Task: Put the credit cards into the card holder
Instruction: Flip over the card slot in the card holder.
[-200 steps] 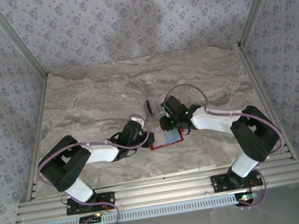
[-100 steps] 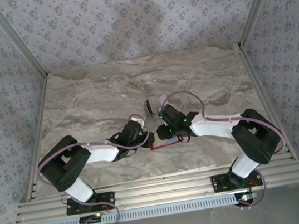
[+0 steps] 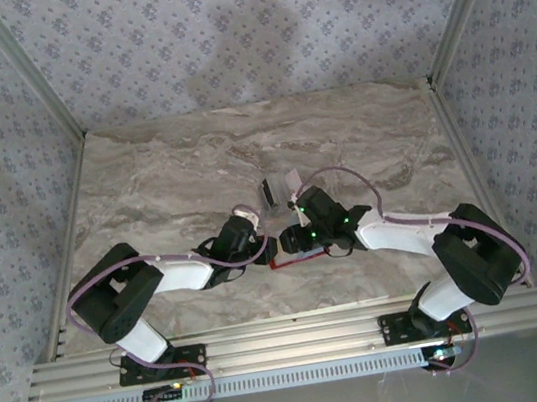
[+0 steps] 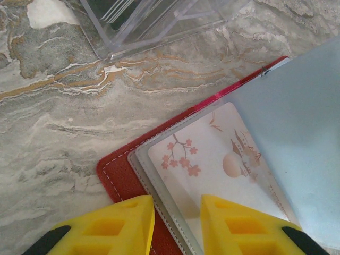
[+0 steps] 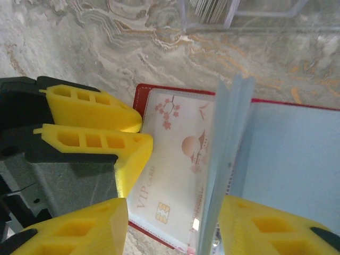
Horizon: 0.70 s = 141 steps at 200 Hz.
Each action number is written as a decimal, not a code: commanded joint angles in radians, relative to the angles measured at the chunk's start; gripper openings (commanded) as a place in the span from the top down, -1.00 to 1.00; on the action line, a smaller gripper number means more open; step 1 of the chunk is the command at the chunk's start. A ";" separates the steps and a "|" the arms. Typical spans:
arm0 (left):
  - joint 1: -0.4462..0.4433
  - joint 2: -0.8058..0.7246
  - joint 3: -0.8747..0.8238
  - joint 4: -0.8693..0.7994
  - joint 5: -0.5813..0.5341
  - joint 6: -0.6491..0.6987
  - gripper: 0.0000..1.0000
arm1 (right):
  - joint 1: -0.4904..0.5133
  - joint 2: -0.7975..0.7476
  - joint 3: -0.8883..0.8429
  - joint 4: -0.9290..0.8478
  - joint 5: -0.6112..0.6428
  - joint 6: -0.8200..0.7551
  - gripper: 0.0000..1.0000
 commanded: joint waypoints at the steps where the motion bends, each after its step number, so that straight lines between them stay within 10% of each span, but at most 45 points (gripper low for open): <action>1: 0.007 0.025 -0.036 -0.073 0.026 -0.018 0.40 | -0.014 -0.021 -0.018 0.018 -0.022 0.022 0.13; 63: 0.015 0.016 -0.046 -0.064 0.037 -0.024 0.40 | -0.024 -0.015 -0.035 0.075 -0.074 0.040 0.49; 141: 0.022 0.020 -0.046 -0.055 0.053 -0.026 0.39 | -0.016 0.020 -0.031 0.122 -0.129 0.047 0.19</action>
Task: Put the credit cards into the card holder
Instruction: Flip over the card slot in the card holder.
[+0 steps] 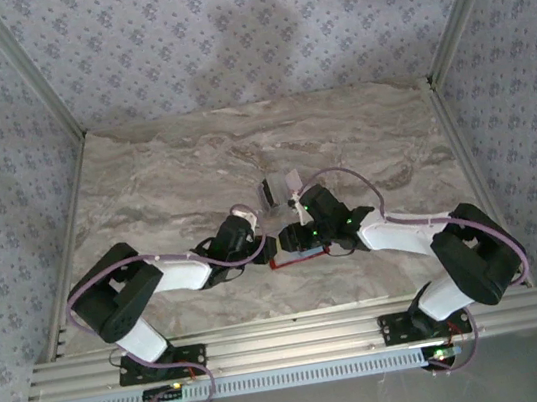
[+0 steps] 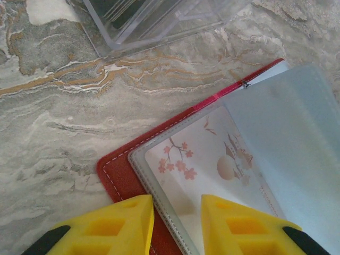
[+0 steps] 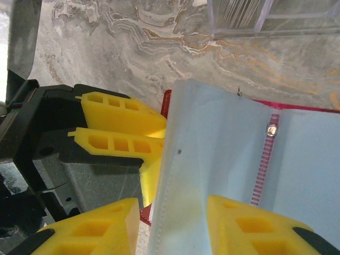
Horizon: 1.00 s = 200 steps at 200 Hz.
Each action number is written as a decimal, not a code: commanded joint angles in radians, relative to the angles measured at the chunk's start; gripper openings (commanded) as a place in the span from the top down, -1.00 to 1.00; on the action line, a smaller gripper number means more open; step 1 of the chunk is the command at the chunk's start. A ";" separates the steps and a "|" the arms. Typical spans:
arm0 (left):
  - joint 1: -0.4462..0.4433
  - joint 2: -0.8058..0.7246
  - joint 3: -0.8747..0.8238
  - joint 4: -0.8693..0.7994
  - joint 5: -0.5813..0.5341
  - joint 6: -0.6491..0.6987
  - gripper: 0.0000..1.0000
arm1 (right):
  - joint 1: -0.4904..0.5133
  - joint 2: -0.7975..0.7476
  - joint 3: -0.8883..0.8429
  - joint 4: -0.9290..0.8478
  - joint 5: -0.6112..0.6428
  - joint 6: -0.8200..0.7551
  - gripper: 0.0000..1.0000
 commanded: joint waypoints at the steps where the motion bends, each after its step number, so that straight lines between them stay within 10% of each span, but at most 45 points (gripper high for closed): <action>1: 0.005 0.020 -0.034 -0.079 0.015 -0.010 0.40 | 0.005 0.014 0.001 0.018 -0.024 0.006 0.19; 155: 0.020 0.008 -0.043 -0.082 0.016 -0.026 0.40 | 0.010 0.051 0.020 -0.010 0.024 0.006 0.72; 200: 0.027 -0.012 -0.048 -0.088 0.018 -0.029 0.38 | 0.015 0.064 0.023 -0.022 0.018 0.002 0.32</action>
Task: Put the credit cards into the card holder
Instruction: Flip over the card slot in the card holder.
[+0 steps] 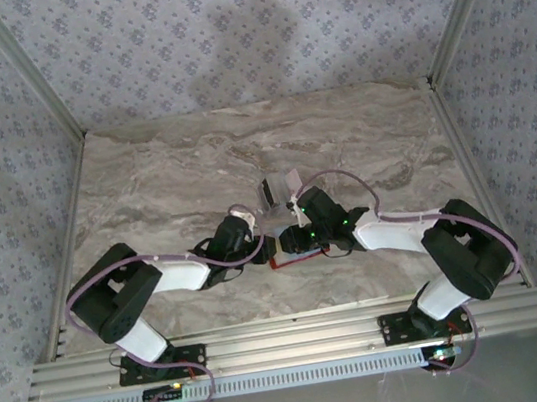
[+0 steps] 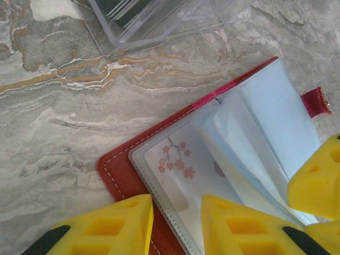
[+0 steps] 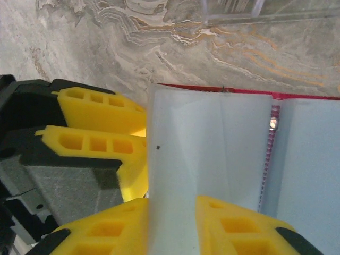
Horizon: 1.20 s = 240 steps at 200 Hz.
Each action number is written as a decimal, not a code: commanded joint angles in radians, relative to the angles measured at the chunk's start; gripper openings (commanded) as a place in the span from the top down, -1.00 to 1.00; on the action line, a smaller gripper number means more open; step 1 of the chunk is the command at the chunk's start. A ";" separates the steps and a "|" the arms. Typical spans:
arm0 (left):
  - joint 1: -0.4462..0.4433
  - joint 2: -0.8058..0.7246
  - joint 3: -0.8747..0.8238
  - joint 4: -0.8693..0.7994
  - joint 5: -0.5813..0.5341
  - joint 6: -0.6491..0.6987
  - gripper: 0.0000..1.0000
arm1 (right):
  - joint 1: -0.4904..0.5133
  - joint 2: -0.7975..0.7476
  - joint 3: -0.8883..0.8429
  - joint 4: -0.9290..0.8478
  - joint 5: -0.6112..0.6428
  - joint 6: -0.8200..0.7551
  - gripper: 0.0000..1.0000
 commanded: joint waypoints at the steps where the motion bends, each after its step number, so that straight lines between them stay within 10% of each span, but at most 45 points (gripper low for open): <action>1: 0.011 -0.004 -0.032 -0.105 -0.001 -0.010 0.38 | 0.007 0.017 0.020 -0.034 0.011 -0.009 0.32; 240: 0.051 -0.135 -0.060 -0.152 0.018 -0.047 0.36 | 0.076 -0.005 -0.013 -0.160 0.260 -0.033 -0.38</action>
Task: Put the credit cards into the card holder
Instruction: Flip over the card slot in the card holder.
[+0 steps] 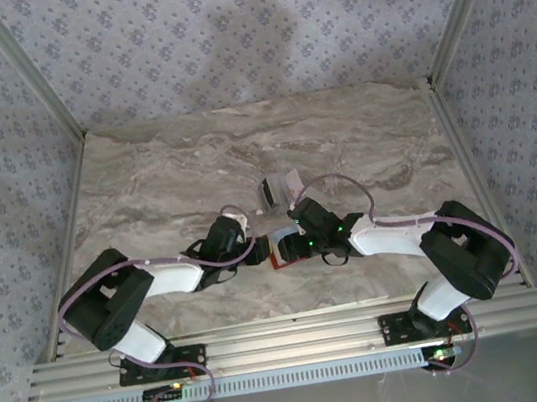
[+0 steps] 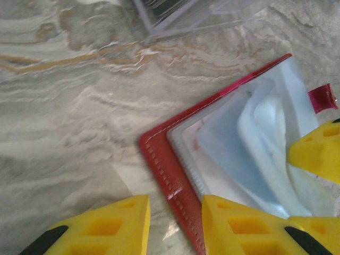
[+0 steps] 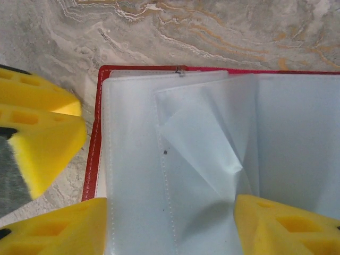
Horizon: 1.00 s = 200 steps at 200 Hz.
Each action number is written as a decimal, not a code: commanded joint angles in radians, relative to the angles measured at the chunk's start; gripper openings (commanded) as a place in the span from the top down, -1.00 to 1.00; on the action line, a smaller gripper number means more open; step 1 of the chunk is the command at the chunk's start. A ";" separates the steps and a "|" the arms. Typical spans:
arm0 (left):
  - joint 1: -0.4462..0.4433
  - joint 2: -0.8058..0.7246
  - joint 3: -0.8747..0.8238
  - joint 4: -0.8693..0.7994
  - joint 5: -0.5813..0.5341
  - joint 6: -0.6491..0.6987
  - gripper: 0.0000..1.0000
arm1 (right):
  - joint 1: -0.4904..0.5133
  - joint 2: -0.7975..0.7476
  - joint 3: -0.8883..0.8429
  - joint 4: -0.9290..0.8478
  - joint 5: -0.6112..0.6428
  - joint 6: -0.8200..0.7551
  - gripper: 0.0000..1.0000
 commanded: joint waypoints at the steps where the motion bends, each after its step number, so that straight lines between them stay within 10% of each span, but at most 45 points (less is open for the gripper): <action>1: 0.007 -0.073 -0.020 -0.107 -0.023 -0.016 0.36 | 0.001 -0.010 -0.013 -0.071 0.041 -0.008 -0.39; 200: 0.008 0.056 0.171 -0.041 0.138 -0.055 0.72 | 0.007 -0.004 -0.038 -0.003 0.006 -0.027 -0.65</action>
